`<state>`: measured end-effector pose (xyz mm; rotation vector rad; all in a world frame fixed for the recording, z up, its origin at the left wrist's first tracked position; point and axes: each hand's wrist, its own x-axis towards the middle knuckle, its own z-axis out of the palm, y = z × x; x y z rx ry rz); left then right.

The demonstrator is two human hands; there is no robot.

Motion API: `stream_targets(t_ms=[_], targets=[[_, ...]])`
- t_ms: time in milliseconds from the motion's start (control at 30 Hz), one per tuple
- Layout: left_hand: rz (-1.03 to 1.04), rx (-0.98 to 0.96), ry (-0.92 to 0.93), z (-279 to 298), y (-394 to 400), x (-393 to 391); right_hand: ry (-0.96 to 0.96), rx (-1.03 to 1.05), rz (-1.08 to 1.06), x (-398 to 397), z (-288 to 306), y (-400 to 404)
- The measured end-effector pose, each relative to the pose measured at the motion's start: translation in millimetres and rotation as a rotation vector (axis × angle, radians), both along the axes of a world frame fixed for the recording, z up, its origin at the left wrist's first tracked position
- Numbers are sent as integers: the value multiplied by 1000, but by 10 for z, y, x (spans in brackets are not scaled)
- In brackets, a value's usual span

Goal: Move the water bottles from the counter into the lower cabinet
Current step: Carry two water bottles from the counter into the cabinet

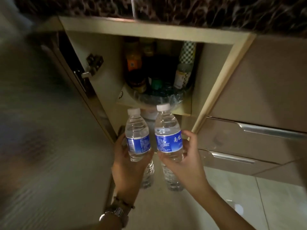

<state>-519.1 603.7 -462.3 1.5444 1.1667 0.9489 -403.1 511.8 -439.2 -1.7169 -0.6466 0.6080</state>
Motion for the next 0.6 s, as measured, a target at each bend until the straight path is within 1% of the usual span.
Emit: stream_targets(t_ms=[133,200,367,500,600], targets=[[-17,9,-116,-546,230,122,-31,53,-41,43,-635,218],[-14,13,-144,-784,339,170,-46,75,-57,78,-908,314],[-24,61,-125,-1318,594,244,-86,96,-57,213,-1416,481],[-38,103,-117,-1595,715,301,-124,85,-75,317,-1675,592],[-49,168,-58,-1795,817,351,-143,81,-92,378,-1869,697]])
